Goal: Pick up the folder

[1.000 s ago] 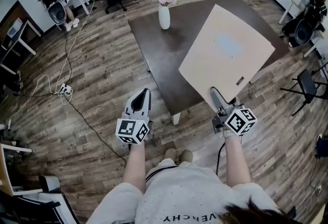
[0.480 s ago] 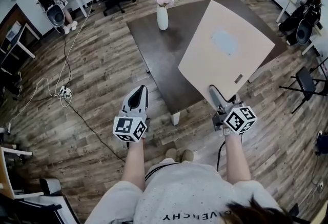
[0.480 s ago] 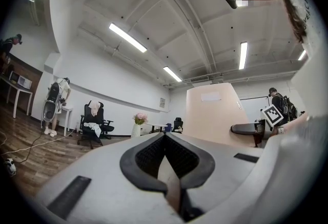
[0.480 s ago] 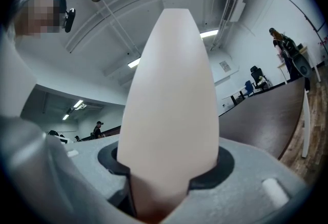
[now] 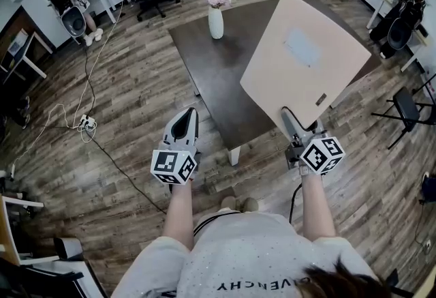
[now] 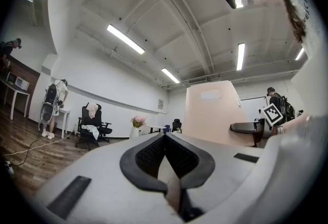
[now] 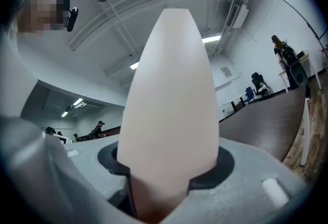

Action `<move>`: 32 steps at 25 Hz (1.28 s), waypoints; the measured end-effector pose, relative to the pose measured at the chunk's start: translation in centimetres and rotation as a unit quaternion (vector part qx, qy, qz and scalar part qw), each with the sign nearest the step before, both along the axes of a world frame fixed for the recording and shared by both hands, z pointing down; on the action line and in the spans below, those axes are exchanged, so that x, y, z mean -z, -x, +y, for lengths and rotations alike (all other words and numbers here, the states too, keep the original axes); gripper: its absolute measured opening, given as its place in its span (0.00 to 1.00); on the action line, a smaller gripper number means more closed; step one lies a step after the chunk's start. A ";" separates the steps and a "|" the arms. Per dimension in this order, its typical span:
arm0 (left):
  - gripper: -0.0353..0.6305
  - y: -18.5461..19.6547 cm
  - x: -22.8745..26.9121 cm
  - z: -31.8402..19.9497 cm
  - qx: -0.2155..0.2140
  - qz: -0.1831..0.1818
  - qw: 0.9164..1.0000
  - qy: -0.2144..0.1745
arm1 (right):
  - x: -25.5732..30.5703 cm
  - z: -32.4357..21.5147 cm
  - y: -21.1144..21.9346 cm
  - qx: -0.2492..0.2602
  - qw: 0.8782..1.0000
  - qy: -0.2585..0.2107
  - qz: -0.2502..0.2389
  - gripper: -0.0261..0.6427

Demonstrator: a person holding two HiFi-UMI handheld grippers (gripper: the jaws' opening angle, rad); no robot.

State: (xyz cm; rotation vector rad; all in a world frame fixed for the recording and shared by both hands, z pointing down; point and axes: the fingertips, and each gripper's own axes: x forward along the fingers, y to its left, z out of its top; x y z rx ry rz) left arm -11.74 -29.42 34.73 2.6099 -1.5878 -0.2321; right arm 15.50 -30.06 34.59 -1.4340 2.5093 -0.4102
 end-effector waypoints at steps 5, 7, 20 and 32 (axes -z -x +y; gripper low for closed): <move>0.05 0.1 -0.1 -0.1 0.000 0.004 1.000 -0.002 | -0.1 -0.1 -0.1 -0.004 1.000 -0.006 0.000 0.46; 0.05 0.1 -0.1 -0.2 0.000 0.003 1.000 -0.001 | -0.1 -0.1 -0.3 -0.006 1.000 -0.006 0.000 0.46; 0.05 0.3 -0.2 -0.4 0.003 0.007 1.000 0.000 | 0.2 -0.4 -0.3 -0.011 1.000 -0.007 0.005 0.46; 0.05 -0.1 -0.6 -0.5 0.003 0.013 1.000 0.005 | -0.6 -0.5 -0.6 -0.011 1.000 -0.003 0.002 0.46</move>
